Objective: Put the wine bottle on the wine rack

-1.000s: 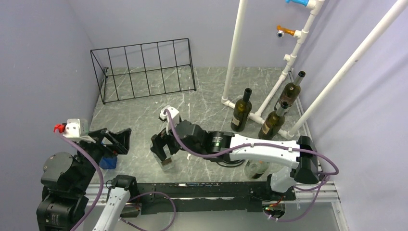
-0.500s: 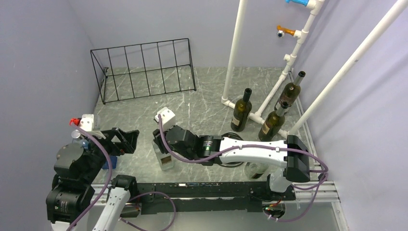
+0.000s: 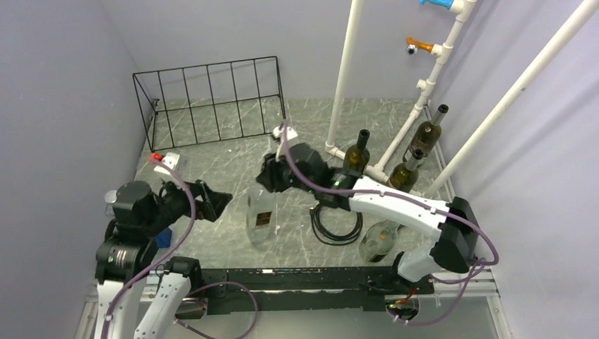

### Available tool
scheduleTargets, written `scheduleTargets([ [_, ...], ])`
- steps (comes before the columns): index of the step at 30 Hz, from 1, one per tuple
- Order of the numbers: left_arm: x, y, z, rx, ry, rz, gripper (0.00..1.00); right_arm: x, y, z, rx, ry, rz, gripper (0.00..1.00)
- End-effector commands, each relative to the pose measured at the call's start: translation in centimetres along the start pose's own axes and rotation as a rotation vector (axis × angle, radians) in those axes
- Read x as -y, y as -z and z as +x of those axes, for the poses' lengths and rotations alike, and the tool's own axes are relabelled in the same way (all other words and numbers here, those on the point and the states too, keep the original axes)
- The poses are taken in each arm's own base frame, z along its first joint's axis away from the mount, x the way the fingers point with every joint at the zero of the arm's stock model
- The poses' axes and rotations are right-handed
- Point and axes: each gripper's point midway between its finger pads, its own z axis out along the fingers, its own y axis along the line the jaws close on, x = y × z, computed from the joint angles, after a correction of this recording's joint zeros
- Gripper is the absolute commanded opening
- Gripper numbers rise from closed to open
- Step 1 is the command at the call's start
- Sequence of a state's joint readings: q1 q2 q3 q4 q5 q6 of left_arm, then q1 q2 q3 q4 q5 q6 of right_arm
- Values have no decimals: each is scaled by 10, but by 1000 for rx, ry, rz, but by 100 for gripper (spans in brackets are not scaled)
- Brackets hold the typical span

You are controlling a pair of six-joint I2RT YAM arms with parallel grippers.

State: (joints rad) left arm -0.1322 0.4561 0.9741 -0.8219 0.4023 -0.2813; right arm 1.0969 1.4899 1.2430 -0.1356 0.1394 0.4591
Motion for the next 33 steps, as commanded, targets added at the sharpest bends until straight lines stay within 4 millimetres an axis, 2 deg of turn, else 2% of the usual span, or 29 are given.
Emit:
scheduleTargets([
  [1, 35, -20, 1, -47, -46, 277, 100, -27, 48, -78, 153, -110, -255, 0],
  [4, 52, -32, 17, -157, -13, 420, 99, -13, 61, -90, 158, -135, -268, 0],
  [7, 50, -46, 18, -174, -69, 324, 100, -10, 72, -96, 159, -156, -307, 0],
  [11, 66, -62, 9, -164, -112, 302, 99, -15, 83, -100, 166, -160, -356, 0],
  [15, 58, -85, 13, -243, -182, 172, 99, -18, 89, -102, 161, -152, -375, 0],
  [19, 70, -97, 17, -274, -223, 194, 100, -21, 95, -101, 157, -155, -395, 0],
  [23, 86, -104, 26, -298, -236, 242, 99, -22, 101, -104, 168, -161, -406, 0],
  [30, 92, -105, 36, -338, -274, 220, 93, -21, 108, -102, 178, -173, -424, 0],
  [33, 96, -105, 41, -344, -268, 244, 99, -24, 113, -103, 187, -180, -450, 0],
])
